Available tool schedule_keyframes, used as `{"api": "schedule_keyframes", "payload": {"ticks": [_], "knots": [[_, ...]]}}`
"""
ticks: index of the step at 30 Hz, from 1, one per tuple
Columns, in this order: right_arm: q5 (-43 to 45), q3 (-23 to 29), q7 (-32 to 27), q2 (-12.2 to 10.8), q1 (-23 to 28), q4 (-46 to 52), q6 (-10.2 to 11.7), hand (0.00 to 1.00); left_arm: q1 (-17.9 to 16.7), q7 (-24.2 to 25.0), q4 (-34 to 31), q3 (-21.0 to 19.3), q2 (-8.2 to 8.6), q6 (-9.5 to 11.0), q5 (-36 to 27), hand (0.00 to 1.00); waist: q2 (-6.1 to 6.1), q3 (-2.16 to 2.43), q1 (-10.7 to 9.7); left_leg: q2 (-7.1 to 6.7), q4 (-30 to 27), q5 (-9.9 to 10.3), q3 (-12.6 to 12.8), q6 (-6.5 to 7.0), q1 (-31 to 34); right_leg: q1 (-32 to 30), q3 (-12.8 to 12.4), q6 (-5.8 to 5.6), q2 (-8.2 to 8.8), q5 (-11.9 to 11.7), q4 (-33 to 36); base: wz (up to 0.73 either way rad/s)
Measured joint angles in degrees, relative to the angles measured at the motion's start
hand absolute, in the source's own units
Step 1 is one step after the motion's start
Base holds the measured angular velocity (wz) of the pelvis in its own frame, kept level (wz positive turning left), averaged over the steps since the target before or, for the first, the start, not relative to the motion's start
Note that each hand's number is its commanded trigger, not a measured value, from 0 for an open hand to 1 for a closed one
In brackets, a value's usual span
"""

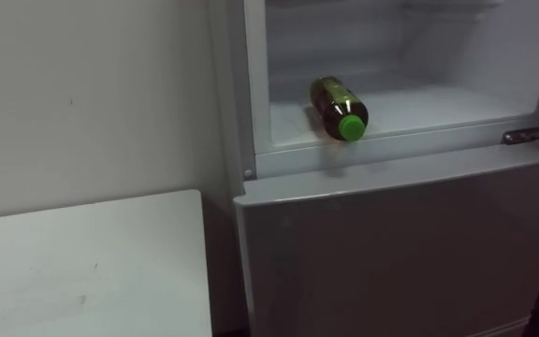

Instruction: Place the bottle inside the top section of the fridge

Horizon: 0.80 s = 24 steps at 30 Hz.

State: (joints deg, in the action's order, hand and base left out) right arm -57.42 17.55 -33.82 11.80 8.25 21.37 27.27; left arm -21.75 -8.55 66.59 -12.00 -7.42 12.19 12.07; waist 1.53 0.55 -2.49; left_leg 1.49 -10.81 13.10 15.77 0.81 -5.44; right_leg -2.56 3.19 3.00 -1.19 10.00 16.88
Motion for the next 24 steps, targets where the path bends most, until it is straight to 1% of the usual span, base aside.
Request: {"api": "schedule_keyframes", "payload": {"ticks": [2,4,7,13,18,20,22,23,24], "knots": [[0.41,-1.70,0.71,-1.01,0.00,0.42,0.53,0.00,0.04,0.00,0.08,0.87,0.01,0.18,0.00,0.00,0.08,-0.02,0.18,0.03,-0.01,0.00,0.09,0.00,-0.18,0.19,0.00,0.00,-0.02,0.00,-0.04,0.00],[1.18,-2.88,1.38,-1.47,0.01,0.44,0.75,0.00,0.19,0.04,0.08,1.62,0.11,0.26,0.00,0.00,0.37,-0.09,0.45,0.02,-0.05,0.00,0.06,0.00,-0.18,0.13,-0.06,-0.04,-0.01,-0.07,-0.10,0.00],[1.46,-3.87,4.19,-3.10,0.01,0.44,0.76,0.00,0.82,0.26,0.06,2.23,0.10,0.26,0.07,0.00,0.70,-0.08,0.96,0.01,-0.08,0.00,0.04,0.01,-0.15,-0.02,-0.08,-0.08,0.02,-0.08,-0.10,0.00],[1.40,-7.92,7.30,-3.60,0.14,0.45,0.52,0.00,1.85,0.49,0.02,3.27,0.10,0.21,0.00,0.00,0.96,-0.04,1.16,0.03,0.01,-0.04,0.08,0.03,0.12,-0.37,-0.27,0.03,-0.06,-0.16,-0.08,0.00],[1.22,-11.74,9.63,-4.01,0.25,0.45,-0.46,0.00,2.32,0.47,-0.05,5.56,0.14,0.21,-0.01,0.00,0.99,-0.03,1.25,0.07,0.08,-0.04,0.12,0.03,0.12,-0.35,-0.27,0.08,-0.13,-0.21,-0.17,0.00],[1.22,-12.99,11.47,-4.75,0.37,0.44,-1.15,0.00,2.32,0.42,-0.02,6.59,0.18,0.21,-0.02,0.00,0.99,-0.03,1.36,0.08,0.10,-0.03,0.12,0.03,0.12,-0.47,-0.39,0.08,-0.16,-0.20,-0.21,0.00],[1.22,-14.52,12.97,-4.83,0.78,0.44,-1.46,0.00,2.32,0.37,0.01,6.70,0.18,0.21,-0.07,0.00,0.99,-0.04,1.48,0.11,0.12,-0.03,0.12,0.02,0.12,-0.50,-0.55,0.08,-0.18,-0.20,-0.25,0.00],[1.35,-15.37,15.54,-4.65,0.83,0.46,-2.50,0.00,2.31,0.28,0.01,6.70,0.17,0.21,-0.08,0.00,1.00,-0.04,1.53,0.11,0.15,-0.03,0.11,0.02,0.12,-0.51,-0.55,0.08,-0.19,-0.20,-0.27,0.00],[1.54,-15.95,17.19,-4.46,0.77,0.62,-2.94,0.00,2.33,0.24,-0.01,6.69,0.16,0.21,-0.07,0.00,0.99,-0.04,1.64,0.11,0.17,-0.03,0.10,0.02,0.08,-0.49,-0.56,0.09,-0.21,-0.20,-0.29,0.00]]}}
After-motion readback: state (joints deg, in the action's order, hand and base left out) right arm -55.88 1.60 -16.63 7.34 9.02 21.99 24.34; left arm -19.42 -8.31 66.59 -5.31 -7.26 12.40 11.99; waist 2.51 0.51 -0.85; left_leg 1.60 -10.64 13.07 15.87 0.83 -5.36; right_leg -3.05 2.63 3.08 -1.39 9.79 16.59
